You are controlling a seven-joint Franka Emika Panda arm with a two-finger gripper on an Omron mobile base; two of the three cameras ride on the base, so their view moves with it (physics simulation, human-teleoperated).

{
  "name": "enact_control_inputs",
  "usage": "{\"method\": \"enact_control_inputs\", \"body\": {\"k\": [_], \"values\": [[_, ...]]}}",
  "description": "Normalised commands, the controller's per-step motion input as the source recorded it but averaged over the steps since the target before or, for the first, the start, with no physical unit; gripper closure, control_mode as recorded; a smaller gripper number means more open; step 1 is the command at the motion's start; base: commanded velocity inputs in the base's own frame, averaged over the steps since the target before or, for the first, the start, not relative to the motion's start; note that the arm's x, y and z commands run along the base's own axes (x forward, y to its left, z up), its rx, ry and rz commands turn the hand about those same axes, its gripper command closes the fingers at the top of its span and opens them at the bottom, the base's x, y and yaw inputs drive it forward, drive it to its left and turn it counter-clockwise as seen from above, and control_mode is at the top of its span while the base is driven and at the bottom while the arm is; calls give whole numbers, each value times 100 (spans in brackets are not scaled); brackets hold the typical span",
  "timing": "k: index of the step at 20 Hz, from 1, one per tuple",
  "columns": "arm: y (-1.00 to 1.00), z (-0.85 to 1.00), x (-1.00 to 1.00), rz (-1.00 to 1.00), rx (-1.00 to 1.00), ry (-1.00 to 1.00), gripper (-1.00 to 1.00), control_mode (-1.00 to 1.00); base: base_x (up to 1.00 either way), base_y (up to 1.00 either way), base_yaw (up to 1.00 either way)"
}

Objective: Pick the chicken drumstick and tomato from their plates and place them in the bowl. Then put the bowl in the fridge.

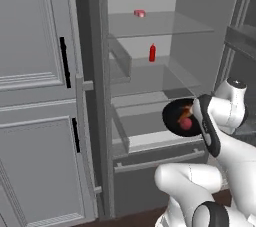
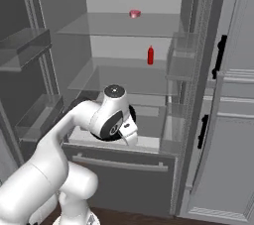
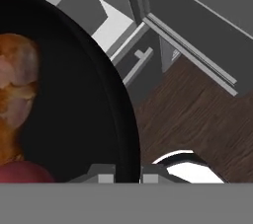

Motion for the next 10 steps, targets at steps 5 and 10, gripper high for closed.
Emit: {"method": "enact_control_inputs", "body": {"k": [5, 10], "values": [[0, 0, 0, 0, 0, 0, 100, 100, 65, 0, 3], [0, 0, 0, 0, 0, 0, 100, 100, 51, 0, 6]]}}
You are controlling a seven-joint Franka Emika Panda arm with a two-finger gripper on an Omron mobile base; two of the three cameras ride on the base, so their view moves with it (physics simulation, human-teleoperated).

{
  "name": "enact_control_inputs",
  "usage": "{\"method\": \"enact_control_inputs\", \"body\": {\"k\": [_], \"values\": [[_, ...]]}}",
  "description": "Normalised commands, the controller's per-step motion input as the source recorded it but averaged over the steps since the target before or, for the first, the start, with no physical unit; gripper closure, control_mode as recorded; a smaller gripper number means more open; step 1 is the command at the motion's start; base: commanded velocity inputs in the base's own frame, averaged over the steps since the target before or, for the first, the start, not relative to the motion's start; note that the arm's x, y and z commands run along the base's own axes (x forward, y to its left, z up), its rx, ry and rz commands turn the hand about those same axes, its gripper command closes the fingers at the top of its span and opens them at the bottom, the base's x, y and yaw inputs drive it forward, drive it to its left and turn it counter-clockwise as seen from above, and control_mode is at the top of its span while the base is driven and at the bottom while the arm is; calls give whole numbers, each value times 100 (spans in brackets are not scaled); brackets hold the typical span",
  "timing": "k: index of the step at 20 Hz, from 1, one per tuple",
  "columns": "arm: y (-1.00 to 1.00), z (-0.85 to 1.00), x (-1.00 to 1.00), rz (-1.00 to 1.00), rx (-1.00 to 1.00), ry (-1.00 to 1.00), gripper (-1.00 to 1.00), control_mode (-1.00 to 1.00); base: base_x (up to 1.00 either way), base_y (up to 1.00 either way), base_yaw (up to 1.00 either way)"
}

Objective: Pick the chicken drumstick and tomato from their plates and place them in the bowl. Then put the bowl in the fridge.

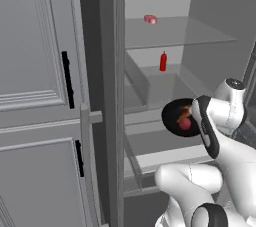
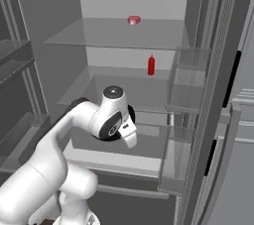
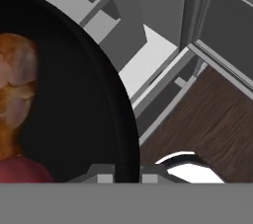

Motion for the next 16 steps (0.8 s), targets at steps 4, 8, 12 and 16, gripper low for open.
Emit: {"method": "enact_control_inputs", "body": {"k": [4, 8, 12, 16], "values": [[2, -14, -15, 1, -4, -5, 100, -100, -11, 0, 2], [5, -6, 86, -4, -10, -33, 100, -100, 0, 0, 0], [10, 13, 100, -11, 0, -16, 100, -100, 0, 0, 0], [31, 3, 100, -14, 5, 13, 100, -100, 0, 0, 0]]}}
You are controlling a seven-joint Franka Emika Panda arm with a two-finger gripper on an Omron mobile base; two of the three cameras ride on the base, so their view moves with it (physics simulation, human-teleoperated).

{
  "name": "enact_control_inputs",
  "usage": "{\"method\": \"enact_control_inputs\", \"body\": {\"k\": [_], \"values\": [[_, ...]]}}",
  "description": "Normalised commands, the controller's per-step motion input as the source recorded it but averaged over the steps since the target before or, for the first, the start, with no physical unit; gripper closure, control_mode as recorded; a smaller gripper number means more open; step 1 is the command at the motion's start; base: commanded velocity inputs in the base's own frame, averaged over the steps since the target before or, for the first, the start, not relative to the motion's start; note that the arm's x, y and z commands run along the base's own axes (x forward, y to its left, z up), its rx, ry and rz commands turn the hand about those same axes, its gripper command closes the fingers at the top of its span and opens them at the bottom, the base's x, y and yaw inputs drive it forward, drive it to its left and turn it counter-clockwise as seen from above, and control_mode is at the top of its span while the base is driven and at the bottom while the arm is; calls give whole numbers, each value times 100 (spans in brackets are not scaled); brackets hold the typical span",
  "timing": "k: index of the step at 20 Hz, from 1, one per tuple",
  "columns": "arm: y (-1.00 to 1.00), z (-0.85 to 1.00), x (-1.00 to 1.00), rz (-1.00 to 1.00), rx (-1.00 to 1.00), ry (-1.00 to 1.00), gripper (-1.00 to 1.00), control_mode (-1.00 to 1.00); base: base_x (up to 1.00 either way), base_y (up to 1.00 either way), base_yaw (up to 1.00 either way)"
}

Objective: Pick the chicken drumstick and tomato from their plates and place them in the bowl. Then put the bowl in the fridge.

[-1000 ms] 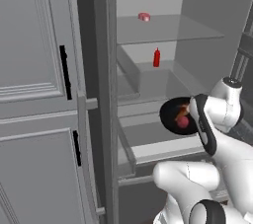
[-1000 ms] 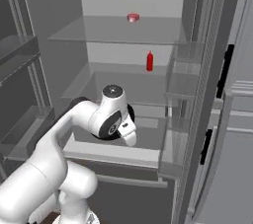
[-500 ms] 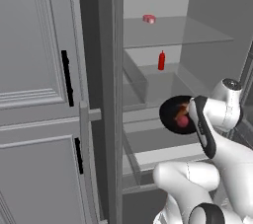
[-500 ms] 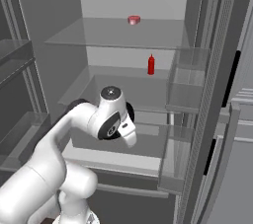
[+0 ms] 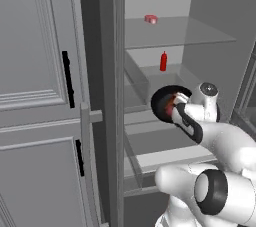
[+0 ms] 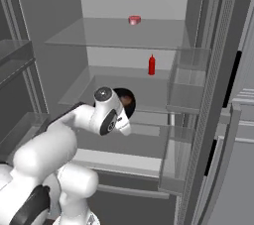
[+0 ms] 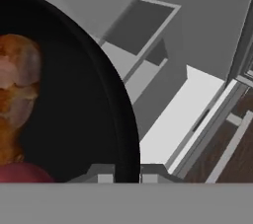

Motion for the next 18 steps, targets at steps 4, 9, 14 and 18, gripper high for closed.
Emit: {"method": "enact_control_inputs", "body": {"k": [4, 9, 14, 18], "values": [[23, 37, 95, -4, 15, 27, 100, -100, 0, 0, 0], [8, 44, 47, 0, 20, 21, 100, -100, 0, 0, 0], [0, -5, 57, -3, 16, 8, 100, -100, 0, 0, 0], [1, -61, 57, -5, 5, 14, 100, -100, 0, 0, 0]]}}
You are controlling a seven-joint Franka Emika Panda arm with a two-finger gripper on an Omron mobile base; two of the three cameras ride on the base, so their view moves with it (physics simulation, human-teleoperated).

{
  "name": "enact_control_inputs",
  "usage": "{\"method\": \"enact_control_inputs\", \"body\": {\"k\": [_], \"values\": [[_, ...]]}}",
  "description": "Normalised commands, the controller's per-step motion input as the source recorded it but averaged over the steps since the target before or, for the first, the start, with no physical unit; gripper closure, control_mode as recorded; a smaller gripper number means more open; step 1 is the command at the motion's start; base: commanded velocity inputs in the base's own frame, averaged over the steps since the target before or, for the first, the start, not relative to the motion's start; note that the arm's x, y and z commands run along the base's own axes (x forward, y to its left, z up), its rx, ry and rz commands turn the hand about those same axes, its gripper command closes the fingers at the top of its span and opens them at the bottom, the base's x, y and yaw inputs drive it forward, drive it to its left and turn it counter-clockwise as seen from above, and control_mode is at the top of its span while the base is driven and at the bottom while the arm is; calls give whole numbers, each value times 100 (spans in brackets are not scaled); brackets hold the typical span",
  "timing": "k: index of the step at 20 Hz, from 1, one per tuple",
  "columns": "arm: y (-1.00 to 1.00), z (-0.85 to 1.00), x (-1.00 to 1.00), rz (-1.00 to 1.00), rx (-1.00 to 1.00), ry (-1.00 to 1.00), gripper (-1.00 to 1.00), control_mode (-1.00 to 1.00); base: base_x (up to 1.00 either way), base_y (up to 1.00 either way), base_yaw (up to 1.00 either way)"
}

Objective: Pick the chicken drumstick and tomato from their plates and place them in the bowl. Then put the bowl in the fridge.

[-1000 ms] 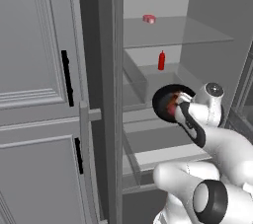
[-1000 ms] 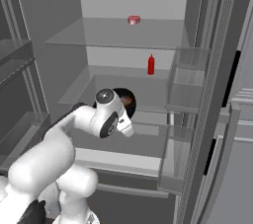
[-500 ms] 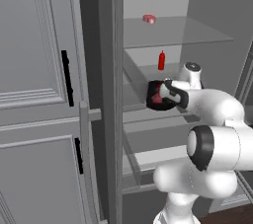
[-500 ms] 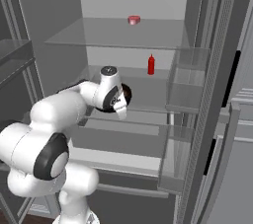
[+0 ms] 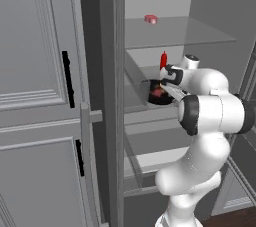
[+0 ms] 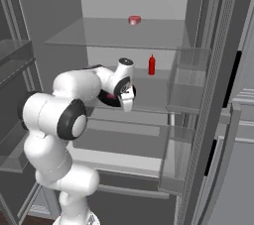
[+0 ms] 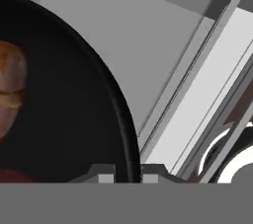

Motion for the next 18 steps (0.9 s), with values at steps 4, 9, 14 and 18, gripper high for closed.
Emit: {"method": "enact_control_inputs", "body": {"k": [4, 9, 14, 18], "values": [[0, -79, 31, -2, 0, 4, 100, -100, 0, 0, 0], [0, -37, 11, -1, 0, 0, 100, -100, 0, 0, 0], [7, -8, 17, -3, 1, 0, 100, -100, 0, 0, 0], [17, -9, 45, -4, 0, 0, 100, -100, 0, 0, 0]]}}
